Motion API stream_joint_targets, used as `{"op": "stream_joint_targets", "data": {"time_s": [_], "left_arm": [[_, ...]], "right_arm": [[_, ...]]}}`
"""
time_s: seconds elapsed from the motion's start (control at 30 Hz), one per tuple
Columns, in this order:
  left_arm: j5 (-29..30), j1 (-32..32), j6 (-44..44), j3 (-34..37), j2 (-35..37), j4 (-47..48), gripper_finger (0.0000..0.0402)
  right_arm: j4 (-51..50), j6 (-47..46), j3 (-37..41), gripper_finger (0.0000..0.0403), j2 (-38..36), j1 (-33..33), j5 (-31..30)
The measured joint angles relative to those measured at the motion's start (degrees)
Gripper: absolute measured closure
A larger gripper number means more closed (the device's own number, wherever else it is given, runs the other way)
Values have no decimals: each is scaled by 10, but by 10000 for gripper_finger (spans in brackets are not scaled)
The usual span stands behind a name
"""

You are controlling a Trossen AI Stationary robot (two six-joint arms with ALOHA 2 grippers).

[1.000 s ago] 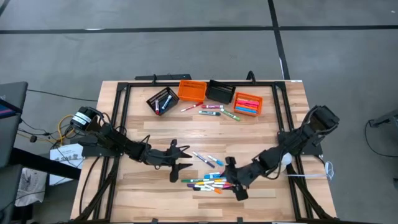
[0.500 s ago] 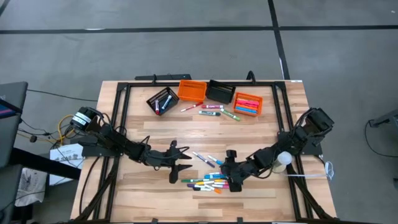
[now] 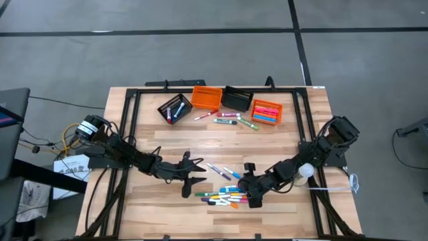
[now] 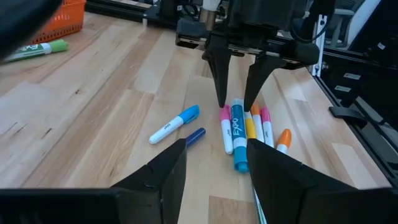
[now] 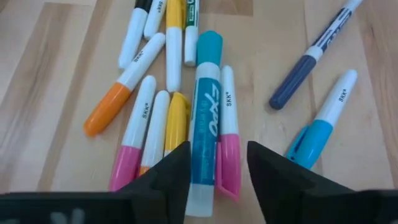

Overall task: Pick & Place Markers
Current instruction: Put the large light blue marker into the left black bin

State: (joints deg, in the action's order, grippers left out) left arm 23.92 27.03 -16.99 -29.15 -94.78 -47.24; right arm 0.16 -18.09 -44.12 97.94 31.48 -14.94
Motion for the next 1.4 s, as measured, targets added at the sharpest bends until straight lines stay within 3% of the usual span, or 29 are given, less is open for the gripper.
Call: {"op": "stream_joint_targets", "data": {"time_s": [0.2,0.63,0.77,0.9,1.17,1.4], "left_arm": [[0,0,0,0,0,-1,234],[0,-1,1,0,0,-3,234],[0,-1,5,0,0,-3,234],[-4,-1,45,0,0,-3,234],[-15,-1,101,-1,0,-6,228],[-7,-1,215,-33,0,-8,217]], "right_arm": [[-3,-8,-2,283,17,0,16],[-10,-20,-2,289,45,-11,17],[-12,6,-4,313,40,-12,20],[-26,49,-12,345,23,-17,21],[-46,91,-26,342,-56,-28,-11],[-1,142,-27,340,-117,-27,-74]]}}
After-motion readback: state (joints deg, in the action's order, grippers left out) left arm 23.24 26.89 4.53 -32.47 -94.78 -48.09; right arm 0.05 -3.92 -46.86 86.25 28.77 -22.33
